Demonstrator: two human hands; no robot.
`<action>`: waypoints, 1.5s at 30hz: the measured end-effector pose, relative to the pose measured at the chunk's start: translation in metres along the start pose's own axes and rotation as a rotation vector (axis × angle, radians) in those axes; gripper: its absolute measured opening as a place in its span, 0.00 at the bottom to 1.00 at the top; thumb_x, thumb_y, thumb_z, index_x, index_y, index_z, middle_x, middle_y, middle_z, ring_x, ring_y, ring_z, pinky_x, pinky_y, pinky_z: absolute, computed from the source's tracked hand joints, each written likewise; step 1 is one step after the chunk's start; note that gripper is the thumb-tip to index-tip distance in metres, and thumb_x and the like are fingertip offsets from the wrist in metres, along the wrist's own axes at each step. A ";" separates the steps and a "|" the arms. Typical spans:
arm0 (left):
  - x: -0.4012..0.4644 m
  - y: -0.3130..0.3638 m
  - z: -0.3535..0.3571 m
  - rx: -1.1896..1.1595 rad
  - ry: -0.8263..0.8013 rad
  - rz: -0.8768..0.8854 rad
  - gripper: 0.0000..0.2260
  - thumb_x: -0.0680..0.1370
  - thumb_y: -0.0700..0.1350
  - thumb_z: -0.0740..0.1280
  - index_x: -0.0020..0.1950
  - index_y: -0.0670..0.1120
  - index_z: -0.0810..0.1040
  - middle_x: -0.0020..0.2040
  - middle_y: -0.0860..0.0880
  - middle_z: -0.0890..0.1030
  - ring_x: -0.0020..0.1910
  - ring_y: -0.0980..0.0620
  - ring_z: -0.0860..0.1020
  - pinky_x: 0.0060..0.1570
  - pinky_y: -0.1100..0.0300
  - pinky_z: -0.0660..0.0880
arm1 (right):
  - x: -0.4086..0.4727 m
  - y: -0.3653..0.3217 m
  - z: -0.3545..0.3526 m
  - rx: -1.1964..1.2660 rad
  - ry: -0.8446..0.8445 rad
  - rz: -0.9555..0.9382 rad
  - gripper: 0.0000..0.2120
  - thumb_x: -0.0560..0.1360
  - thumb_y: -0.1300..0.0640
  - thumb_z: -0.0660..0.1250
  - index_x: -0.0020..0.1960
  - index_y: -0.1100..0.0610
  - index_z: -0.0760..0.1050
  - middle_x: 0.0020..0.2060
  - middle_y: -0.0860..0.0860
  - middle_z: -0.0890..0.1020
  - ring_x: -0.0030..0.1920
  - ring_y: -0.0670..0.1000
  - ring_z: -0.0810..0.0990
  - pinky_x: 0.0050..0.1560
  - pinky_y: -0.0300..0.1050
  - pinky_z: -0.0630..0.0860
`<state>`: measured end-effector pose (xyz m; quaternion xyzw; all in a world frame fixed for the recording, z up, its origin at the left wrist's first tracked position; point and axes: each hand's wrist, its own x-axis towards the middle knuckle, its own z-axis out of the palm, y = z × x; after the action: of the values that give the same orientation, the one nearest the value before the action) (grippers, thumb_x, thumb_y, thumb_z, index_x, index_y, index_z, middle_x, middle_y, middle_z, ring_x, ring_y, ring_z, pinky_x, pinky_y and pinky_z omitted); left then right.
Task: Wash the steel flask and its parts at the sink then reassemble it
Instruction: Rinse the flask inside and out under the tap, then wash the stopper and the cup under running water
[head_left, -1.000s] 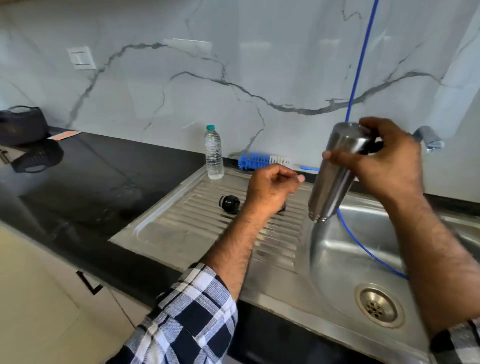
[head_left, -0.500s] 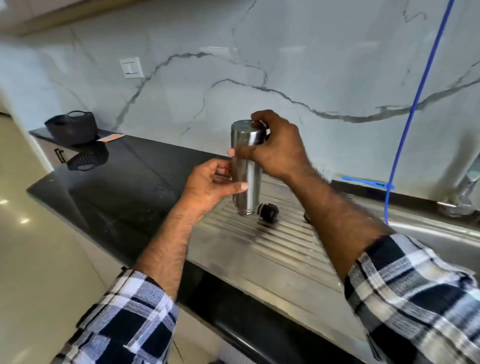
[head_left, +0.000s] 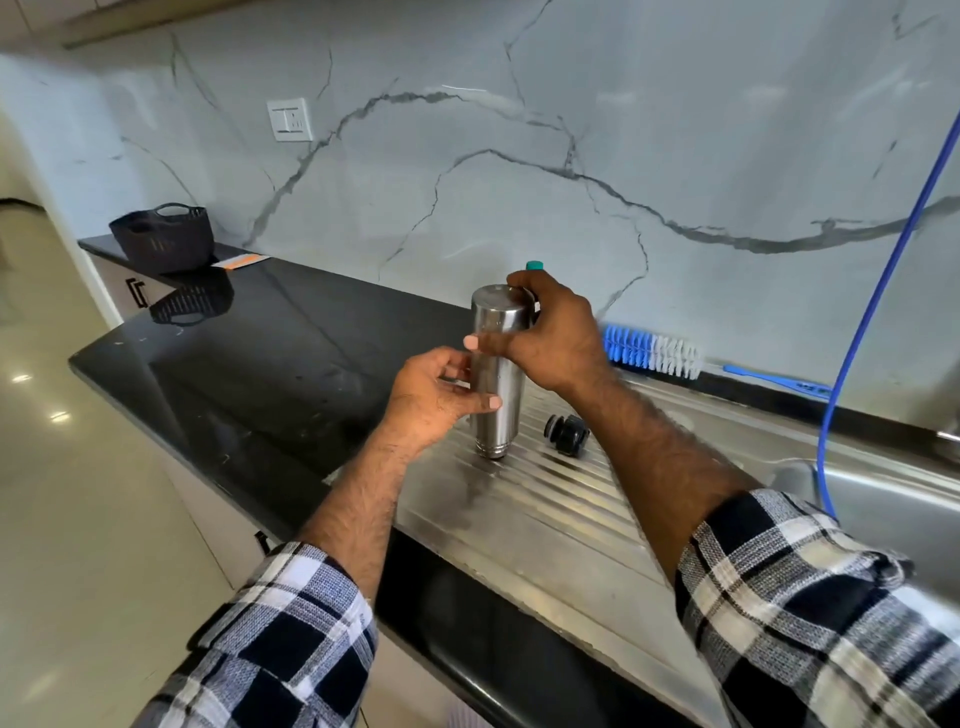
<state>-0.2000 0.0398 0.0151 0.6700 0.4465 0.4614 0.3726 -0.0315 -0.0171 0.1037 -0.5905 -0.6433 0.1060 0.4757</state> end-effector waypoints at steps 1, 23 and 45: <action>0.000 -0.001 0.000 0.001 0.002 -0.006 0.24 0.63 0.43 0.88 0.55 0.48 0.84 0.50 0.49 0.87 0.46 0.50 0.87 0.49 0.49 0.86 | 0.000 0.002 0.001 0.005 0.000 0.000 0.42 0.65 0.45 0.86 0.73 0.55 0.74 0.62 0.50 0.84 0.54 0.48 0.81 0.58 0.43 0.79; -0.001 0.013 -0.008 0.036 -0.020 -0.055 0.29 0.61 0.51 0.88 0.59 0.54 0.81 0.54 0.52 0.86 0.52 0.50 0.86 0.56 0.44 0.84 | 0.014 0.000 -0.001 -0.091 -0.043 -0.018 0.41 0.69 0.33 0.78 0.75 0.52 0.74 0.68 0.51 0.81 0.61 0.52 0.83 0.62 0.53 0.82; -0.067 0.002 0.098 0.072 0.029 -0.146 0.13 0.68 0.46 0.85 0.40 0.49 0.81 0.37 0.49 0.85 0.38 0.45 0.85 0.42 0.49 0.85 | -0.059 0.112 -0.046 -0.311 -0.147 0.331 0.19 0.75 0.48 0.78 0.63 0.53 0.82 0.53 0.48 0.85 0.52 0.49 0.82 0.53 0.42 0.76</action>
<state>-0.1177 -0.0330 -0.0314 0.6420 0.5156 0.4264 0.3743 0.0675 -0.0557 0.0212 -0.7447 -0.5793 0.1246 0.3072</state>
